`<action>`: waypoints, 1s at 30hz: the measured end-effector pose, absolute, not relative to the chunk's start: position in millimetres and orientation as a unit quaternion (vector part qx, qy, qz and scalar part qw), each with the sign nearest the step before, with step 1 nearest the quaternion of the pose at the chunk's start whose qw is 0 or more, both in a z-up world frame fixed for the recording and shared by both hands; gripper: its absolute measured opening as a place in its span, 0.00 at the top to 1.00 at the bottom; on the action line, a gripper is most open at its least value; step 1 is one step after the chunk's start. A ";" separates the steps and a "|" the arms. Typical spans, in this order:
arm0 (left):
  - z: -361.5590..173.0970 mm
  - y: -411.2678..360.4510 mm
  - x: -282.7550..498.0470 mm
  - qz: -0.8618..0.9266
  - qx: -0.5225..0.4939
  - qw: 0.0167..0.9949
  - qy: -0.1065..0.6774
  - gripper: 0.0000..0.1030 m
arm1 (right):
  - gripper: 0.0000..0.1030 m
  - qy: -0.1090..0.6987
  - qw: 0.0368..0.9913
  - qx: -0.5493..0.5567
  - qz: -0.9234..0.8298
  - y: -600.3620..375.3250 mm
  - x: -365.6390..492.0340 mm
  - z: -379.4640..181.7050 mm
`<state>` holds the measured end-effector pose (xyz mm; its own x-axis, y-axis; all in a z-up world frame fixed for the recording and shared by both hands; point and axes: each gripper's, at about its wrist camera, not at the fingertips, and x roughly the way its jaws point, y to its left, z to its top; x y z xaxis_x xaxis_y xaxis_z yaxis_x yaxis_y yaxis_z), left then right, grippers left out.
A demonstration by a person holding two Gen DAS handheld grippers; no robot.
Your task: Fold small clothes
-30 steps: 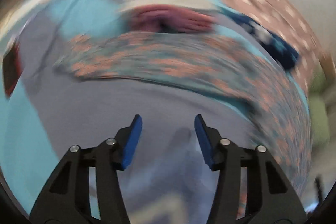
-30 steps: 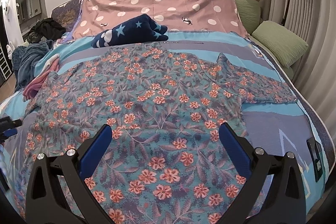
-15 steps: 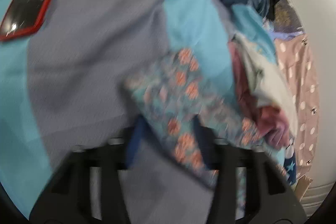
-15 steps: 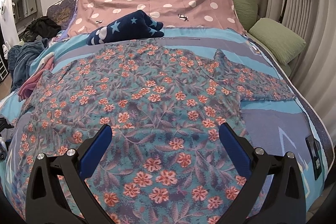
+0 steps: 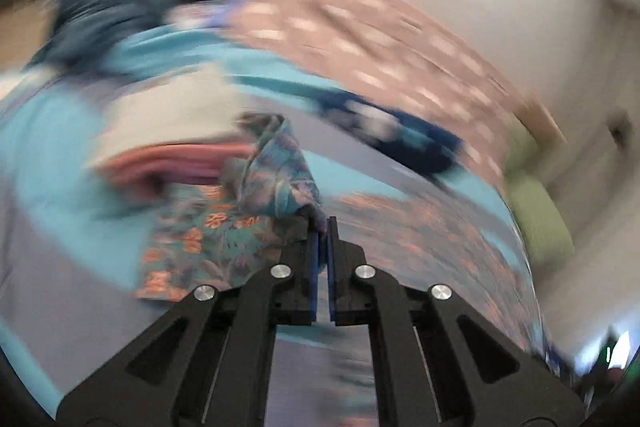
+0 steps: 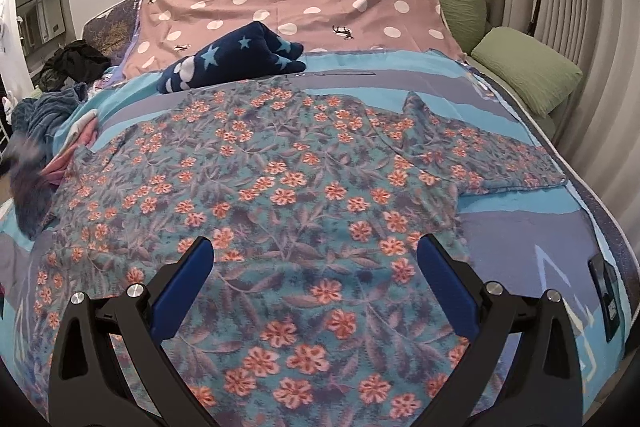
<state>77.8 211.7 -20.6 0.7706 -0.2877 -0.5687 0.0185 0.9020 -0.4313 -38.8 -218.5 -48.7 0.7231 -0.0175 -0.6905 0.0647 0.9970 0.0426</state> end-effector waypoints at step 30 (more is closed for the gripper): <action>-85.8 20.7 67.5 -0.228 -0.084 0.867 0.436 0.97 | 0.34 0.580 0.729 0.284 0.227 -164.7 115.1 -93.1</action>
<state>67.5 20.7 -85.8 0.5160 -0.4682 -0.7173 0.3210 0.8821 -0.3448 115.1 -164.7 -93.1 0.2238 0.6602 -0.7170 -0.0002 0.7356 0.6774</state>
